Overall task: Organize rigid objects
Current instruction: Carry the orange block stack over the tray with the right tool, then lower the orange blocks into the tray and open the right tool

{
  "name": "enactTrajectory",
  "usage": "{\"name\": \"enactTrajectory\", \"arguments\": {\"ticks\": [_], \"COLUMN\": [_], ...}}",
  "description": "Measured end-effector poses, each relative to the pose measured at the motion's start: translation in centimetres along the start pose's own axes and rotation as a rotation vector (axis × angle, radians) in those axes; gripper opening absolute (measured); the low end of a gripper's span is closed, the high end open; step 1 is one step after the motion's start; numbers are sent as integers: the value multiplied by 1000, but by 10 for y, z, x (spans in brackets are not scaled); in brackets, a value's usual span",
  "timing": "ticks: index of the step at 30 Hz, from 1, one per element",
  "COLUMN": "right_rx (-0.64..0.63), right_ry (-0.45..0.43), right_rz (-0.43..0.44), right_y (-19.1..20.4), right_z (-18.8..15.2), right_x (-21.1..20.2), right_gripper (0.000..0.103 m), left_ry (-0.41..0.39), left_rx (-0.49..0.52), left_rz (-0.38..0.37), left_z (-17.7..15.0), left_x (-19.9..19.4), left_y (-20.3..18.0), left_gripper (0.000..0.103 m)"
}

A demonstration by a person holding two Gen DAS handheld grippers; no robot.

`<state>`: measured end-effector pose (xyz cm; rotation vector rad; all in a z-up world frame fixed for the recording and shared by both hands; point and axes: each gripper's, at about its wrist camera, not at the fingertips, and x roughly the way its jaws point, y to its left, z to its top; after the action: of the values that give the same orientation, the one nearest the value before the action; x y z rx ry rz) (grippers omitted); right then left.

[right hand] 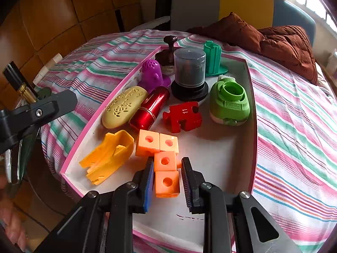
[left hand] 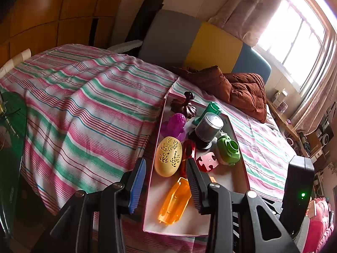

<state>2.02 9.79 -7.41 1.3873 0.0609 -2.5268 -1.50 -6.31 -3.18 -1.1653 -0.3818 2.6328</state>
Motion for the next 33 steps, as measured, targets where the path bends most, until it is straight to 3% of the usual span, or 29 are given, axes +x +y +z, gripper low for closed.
{"name": "enactTrajectory", "arguments": {"ticks": [5,8,13,20,33], "right_rx": [5,15,58,112,138], "right_ry": [13,2,-35,-94,-154], "right_rz": [42,77,85,35,-53], "right_y": [1,-1,-11,-26,-29], "right_z": [-2,-7,-11,-8,10], "right_x": [-3,-10,-26,-46,-73], "right_gripper": [32,51,54,68,96], "left_ry": [1,2,-9,-29,-34], "left_rx": [-1,-8,6,83,84], "left_rz": [-1,-4,-2,76,174], "left_z": [0,1,2,3,5], "left_x": [0,0,-3,-10,-23], "left_y": [1,2,-3,-23,-31], "left_gripper": [40,40,40,40,41]}}
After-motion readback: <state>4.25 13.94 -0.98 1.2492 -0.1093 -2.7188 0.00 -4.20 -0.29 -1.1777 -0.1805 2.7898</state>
